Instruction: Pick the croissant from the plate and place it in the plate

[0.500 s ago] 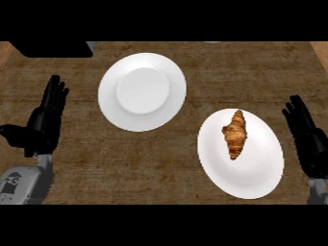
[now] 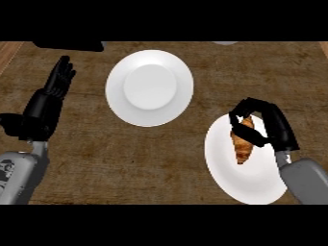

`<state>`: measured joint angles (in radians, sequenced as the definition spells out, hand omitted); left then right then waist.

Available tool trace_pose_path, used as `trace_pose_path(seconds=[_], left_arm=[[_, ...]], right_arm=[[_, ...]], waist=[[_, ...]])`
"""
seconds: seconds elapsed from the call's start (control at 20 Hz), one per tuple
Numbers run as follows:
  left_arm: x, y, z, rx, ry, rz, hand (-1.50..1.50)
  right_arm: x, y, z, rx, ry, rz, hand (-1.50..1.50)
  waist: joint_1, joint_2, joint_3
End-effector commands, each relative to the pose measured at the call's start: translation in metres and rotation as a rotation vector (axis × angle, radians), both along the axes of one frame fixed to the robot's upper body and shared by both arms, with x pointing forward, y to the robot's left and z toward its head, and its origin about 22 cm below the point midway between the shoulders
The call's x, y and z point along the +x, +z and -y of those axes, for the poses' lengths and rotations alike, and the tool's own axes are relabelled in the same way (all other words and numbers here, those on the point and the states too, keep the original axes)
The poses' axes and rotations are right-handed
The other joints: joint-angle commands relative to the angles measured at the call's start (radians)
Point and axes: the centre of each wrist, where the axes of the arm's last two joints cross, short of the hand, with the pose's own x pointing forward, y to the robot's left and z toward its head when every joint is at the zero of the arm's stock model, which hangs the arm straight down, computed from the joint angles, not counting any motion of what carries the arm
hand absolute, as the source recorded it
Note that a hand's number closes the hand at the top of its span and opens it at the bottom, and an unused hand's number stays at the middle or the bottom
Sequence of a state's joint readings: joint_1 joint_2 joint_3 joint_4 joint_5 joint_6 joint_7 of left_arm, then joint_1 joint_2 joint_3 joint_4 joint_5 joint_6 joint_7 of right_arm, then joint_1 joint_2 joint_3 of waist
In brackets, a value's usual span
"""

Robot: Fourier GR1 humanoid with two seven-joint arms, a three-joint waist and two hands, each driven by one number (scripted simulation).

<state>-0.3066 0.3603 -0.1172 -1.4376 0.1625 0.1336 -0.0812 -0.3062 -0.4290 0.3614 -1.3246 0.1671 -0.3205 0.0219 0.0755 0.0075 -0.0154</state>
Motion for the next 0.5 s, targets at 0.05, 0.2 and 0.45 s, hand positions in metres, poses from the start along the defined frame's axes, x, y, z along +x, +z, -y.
trace_pose_path(seconds=[0.05,0.2,0.45], left_arm=[[0.004,0.017,0.011,0.015,-0.076,-0.013,0.0],[0.0,0.029,0.006,0.029,-0.052,-0.012,0.0],[0.004,0.042,-0.007,0.009,0.004,-0.035,0.0]], right_arm=[[-0.001,-0.041,-0.086,-0.062,-0.158,0.084,-1.5],[-0.003,-0.051,-0.131,0.067,-0.221,0.202,-1.5],[0.003,-0.053,-0.154,0.061,-0.203,0.347,-1.5]], waist=[[0.006,0.004,0.016],[-0.018,-0.001,0.019],[-0.058,-0.004,0.016]])
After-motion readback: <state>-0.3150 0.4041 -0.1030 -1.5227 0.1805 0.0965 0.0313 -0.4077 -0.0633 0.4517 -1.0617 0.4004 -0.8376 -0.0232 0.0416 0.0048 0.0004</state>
